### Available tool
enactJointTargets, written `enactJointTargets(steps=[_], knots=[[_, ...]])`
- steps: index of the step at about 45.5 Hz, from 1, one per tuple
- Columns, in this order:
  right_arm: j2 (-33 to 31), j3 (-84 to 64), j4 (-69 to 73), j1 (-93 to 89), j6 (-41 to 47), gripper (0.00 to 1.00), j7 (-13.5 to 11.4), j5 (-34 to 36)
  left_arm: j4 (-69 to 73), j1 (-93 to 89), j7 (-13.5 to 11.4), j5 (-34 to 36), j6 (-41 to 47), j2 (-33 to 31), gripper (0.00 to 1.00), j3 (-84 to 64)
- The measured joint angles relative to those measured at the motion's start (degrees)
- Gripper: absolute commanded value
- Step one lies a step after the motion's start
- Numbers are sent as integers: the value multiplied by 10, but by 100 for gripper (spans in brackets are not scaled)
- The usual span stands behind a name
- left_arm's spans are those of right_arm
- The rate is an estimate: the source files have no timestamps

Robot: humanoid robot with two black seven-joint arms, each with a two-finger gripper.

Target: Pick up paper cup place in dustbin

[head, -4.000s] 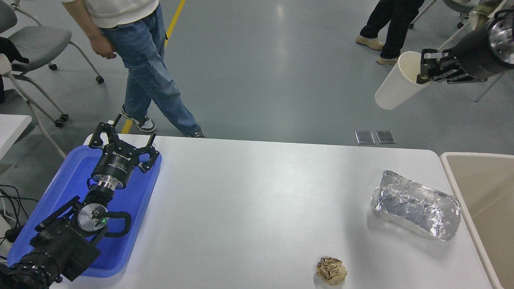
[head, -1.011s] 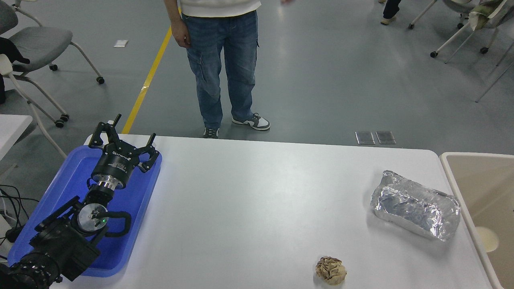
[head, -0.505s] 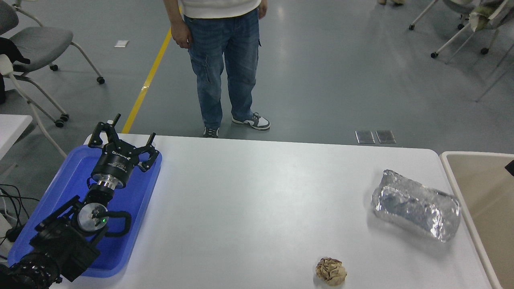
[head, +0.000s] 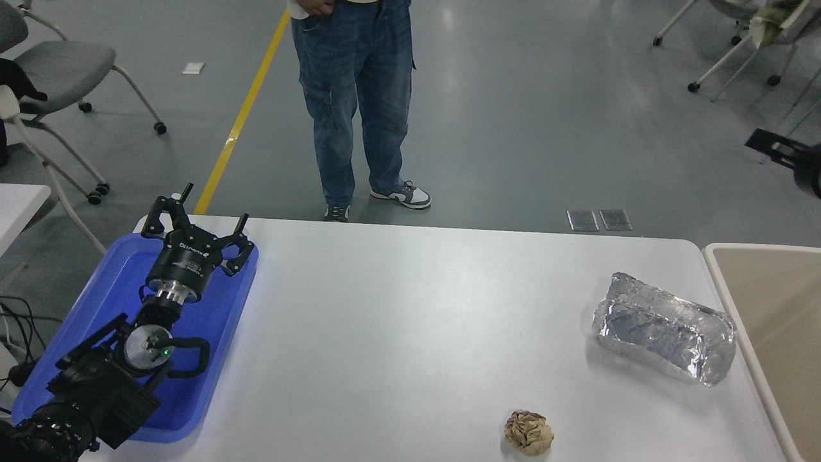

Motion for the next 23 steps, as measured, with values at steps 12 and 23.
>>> enactJointTargets(steps=[12,23], knots=[[8,-23,83,113,126,100,0,-59,0,0,0,0,0,0,100,0],[10,-30,172,202,245,100,0,-77,0,0,0,0,0,0,100,1]])
